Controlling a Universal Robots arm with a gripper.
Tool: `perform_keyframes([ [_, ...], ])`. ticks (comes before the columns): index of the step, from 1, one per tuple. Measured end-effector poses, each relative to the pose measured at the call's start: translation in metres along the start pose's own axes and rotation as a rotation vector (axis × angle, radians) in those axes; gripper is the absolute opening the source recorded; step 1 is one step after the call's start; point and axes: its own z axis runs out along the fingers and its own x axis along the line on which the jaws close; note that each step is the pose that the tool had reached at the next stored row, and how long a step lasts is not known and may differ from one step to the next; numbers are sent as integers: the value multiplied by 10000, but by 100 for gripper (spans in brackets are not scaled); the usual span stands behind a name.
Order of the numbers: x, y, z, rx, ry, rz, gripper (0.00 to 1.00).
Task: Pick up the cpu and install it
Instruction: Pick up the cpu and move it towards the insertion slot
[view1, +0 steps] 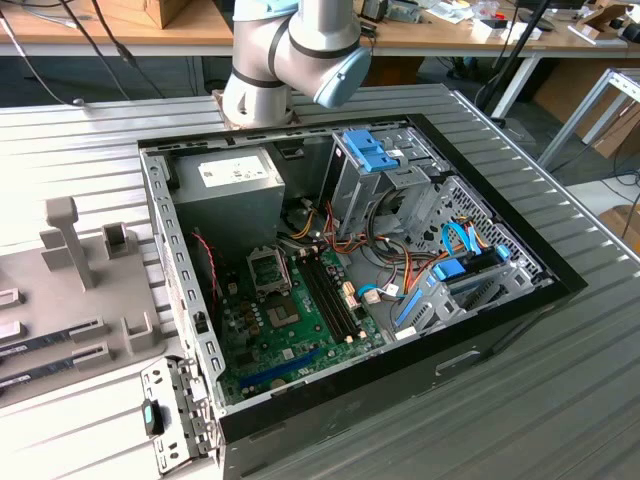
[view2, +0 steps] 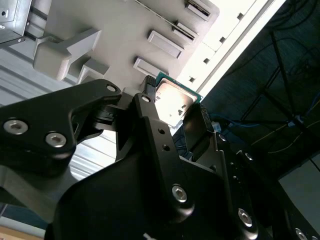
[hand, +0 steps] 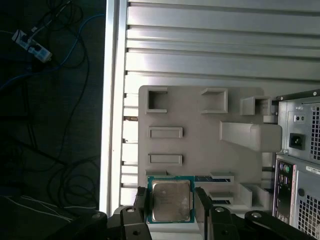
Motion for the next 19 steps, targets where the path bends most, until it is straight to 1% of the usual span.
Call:
perform_keyframes([
  [6, 0, -1, -65, 0, -1, 0, 47],
  [8, -1, -2, -100, -1, -1, 0, 47],
  [13, -1, -3, -158, 0, 0, 0, 47],
  [19, -1, -3, -213, 0, -1, 0, 47],
])
